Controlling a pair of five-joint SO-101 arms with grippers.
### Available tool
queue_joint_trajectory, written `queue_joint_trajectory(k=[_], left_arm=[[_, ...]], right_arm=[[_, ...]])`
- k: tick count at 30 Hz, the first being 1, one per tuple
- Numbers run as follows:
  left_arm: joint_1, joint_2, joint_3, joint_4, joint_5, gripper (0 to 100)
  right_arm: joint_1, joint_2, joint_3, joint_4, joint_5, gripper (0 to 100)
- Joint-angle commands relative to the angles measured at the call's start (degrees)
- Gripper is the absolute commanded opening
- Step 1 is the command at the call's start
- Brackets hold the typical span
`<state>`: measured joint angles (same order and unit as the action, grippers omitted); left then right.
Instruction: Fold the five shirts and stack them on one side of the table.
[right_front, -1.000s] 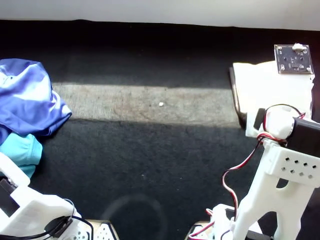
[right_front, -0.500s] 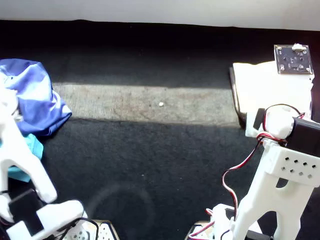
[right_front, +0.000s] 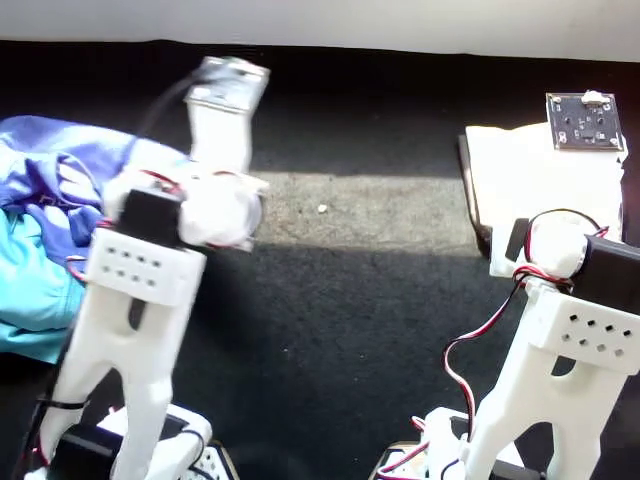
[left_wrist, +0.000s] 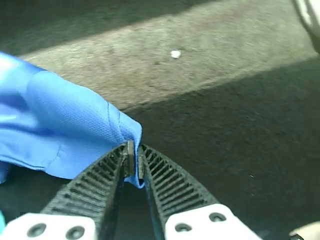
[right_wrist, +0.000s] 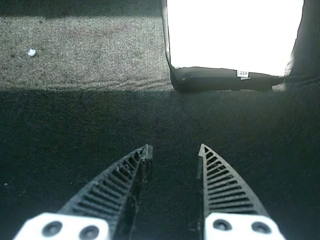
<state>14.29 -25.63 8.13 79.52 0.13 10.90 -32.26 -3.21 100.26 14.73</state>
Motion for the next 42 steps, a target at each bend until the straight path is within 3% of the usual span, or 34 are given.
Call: queue_joint_trajectory(k=[1, 5, 10, 15, 18, 23, 26, 31, 36, 42], left_arm=[[12.7, -1.9, -1.7, 0.3, 0.8, 1], [19.6, -1.9, -1.8, 0.2, 0.7, 1], [21.7, -1.9, -2.1, 0.1, 0.7, 2], [19.2, -2.4, -2.3, 0.4, 0.7, 16], [11.0, -2.6, -3.1, 0.5, 0.7, 21], [-11.3, -2.6, -5.6, 5.1, 0.7, 21], [-25.1, -2.5, -5.2, 7.5, -0.2, 21], [-42.2, -2.5, -3.2, 8.8, -9.1, 21], [-54.1, -2.2, -0.7, 8.4, -12.8, 21], [-61.4, -2.4, 1.9, 8.4, -15.2, 21]], right_arm=[[-0.1, -1.6, 0.1, 0.5, -0.4, 15.2], [-0.1, -1.6, 0.1, 0.5, -0.4, 15.2], [-0.4, -1.5, 0.1, 0.5, -0.4, 15.2], [-0.5, -1.1, 0.3, 0.3, -0.4, 15.2], [-0.6, -1.3, 2.5, 0.2, -0.4, 15.2], [-3.2, -1.2, 7.0, -0.3, -0.4, 15.2], [-10.0, -1.1, 9.7, -2.2, -0.4, 15.2], [-26.7, -1.0, 18.4, -9.8, -0.5, 15.2], [-43.5, 0.7, 25.5, -21.4, -0.6, 16.5], [-53.5, 13.3, 26.2, -29.0, -8.6, 29.3]])
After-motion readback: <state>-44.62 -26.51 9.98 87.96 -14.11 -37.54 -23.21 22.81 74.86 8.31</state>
